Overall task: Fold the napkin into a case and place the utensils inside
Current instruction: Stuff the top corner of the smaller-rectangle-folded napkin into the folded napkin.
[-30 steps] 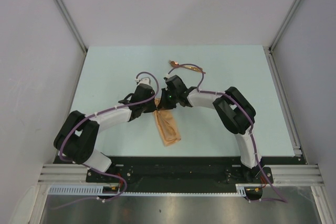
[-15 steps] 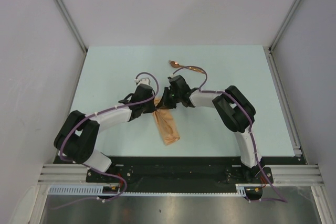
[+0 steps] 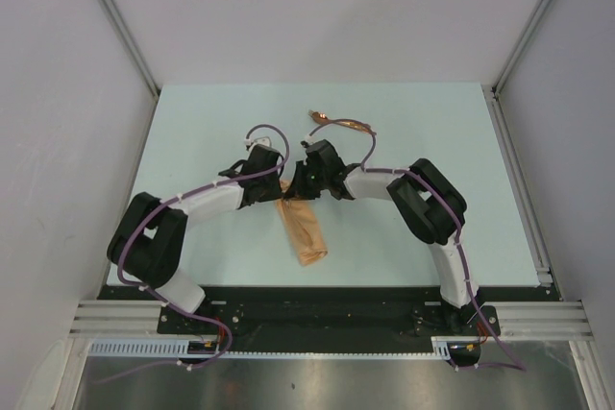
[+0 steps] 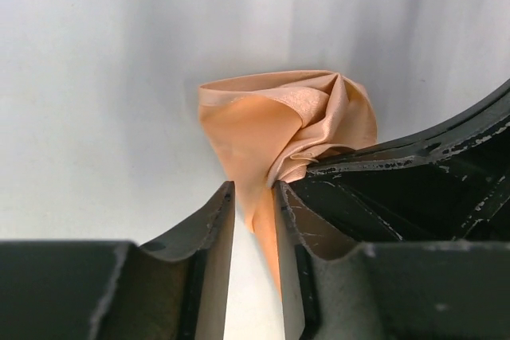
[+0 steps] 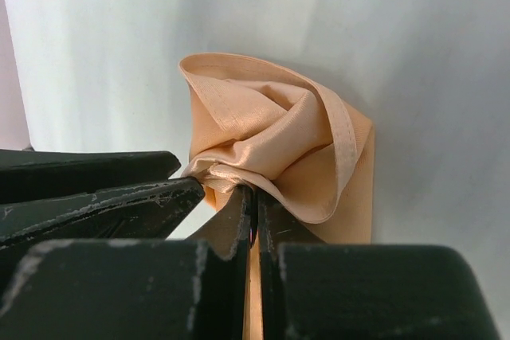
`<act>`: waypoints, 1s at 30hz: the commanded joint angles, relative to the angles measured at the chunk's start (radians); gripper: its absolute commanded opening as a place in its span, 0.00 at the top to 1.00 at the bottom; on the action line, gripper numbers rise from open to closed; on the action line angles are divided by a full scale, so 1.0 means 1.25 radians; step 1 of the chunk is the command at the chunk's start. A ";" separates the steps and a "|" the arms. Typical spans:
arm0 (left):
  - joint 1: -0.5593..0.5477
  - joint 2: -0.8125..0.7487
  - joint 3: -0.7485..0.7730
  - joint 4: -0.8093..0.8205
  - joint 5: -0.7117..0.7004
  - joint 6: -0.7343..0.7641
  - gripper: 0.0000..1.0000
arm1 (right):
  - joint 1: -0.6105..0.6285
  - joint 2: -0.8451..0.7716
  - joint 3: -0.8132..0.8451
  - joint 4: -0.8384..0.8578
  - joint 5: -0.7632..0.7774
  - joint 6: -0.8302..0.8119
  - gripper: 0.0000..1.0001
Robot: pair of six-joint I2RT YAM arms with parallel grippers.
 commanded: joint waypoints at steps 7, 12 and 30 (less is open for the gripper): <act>0.010 0.000 0.025 0.009 0.042 -0.002 0.70 | 0.012 -0.004 0.005 -0.088 0.023 -0.124 0.86; 0.027 -0.031 0.019 -0.011 0.050 -0.018 0.71 | 0.007 -0.026 0.040 -0.111 0.022 -0.164 0.76; 0.111 -0.047 -0.025 0.011 0.151 -0.042 0.75 | -0.001 -0.050 0.099 -0.141 0.033 -0.225 0.58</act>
